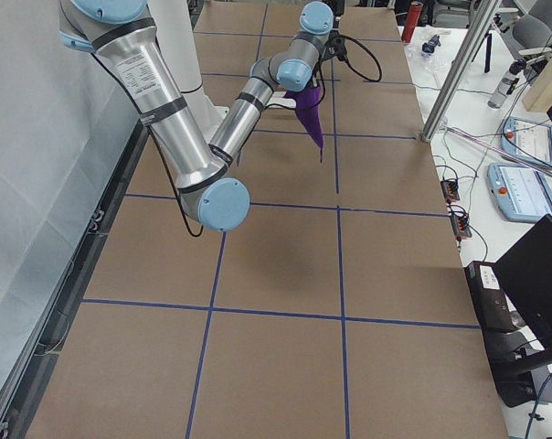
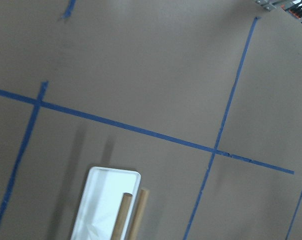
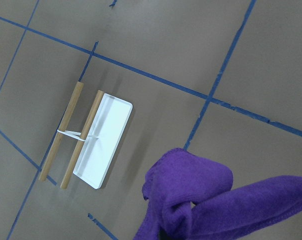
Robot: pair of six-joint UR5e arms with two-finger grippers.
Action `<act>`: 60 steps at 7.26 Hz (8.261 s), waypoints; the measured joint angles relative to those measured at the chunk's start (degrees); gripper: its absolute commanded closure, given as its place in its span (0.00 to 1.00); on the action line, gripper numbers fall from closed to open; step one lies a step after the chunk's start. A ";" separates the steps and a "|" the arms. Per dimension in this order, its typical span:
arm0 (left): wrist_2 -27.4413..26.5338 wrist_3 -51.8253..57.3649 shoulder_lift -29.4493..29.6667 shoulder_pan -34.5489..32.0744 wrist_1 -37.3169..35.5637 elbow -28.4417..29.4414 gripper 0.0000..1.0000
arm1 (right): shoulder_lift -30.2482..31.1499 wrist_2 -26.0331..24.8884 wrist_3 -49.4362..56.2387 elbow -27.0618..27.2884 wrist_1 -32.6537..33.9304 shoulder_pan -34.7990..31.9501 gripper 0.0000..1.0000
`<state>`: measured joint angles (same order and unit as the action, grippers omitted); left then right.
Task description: Hang towel on rack
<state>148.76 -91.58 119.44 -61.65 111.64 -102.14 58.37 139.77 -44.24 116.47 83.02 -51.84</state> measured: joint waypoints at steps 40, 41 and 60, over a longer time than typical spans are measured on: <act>-11.30 -15.31 -28.49 10.10 57.71 5.92 0.00 | 14.47 -8.01 -3.49 1.22 -7.85 -4.62 0.00; -11.43 -14.83 -28.53 9.37 57.64 6.56 0.00 | 15.58 -7.98 -3.48 1.14 -7.80 -5.71 0.00; -14.73 95.80 -34.91 -26.87 -16.11 0.00 0.00 | 31.91 -9.32 57.55 -20.98 16.74 -35.53 0.00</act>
<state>134.02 4.23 84.54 -88.51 95.53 -102.14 90.28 130.45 13.31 95.49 99.76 -87.37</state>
